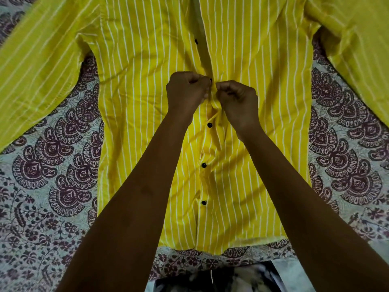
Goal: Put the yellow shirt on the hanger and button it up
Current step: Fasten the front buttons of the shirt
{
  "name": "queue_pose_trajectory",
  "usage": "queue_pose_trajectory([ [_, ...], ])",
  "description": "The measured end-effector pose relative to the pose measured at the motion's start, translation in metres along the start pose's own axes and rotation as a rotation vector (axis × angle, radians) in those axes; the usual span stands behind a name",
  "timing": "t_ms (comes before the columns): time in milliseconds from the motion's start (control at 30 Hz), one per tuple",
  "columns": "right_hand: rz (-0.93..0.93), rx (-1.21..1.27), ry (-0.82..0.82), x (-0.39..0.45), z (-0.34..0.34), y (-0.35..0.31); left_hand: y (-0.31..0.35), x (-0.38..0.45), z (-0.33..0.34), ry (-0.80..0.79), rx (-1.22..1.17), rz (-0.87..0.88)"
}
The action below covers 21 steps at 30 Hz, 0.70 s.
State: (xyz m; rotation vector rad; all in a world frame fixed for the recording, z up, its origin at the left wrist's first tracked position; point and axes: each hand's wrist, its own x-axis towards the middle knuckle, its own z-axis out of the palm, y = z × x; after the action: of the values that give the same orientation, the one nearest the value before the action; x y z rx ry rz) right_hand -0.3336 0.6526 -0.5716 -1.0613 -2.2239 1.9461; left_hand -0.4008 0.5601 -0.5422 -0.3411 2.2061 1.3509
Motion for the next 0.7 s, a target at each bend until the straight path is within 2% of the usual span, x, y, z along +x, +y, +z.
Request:
queue_pose_trajectory([
  [133, 0.126, 0.215, 0.052, -0.0020, 0.0032, -0.0002, 0.0005, 0.0007, 0.0004, -0.037, -0.006, -0.009],
  [233, 0.178, 0.275, 0.083, -0.0018, 0.0031, -0.0008, -0.0044, -0.0005, 0.0011, -0.049, -0.005, -0.015],
  [467, 0.057, 0.114, 0.045, -0.0038, 0.0083, -0.0007, -0.0062, -0.0001, -0.0011, -0.062, -0.062, -0.064],
  [700, -0.011, 0.094, 0.053, 0.0043, 0.0057, 0.0012, -0.0077, 0.0051, -0.0040, -0.113, -0.042, -0.036],
])
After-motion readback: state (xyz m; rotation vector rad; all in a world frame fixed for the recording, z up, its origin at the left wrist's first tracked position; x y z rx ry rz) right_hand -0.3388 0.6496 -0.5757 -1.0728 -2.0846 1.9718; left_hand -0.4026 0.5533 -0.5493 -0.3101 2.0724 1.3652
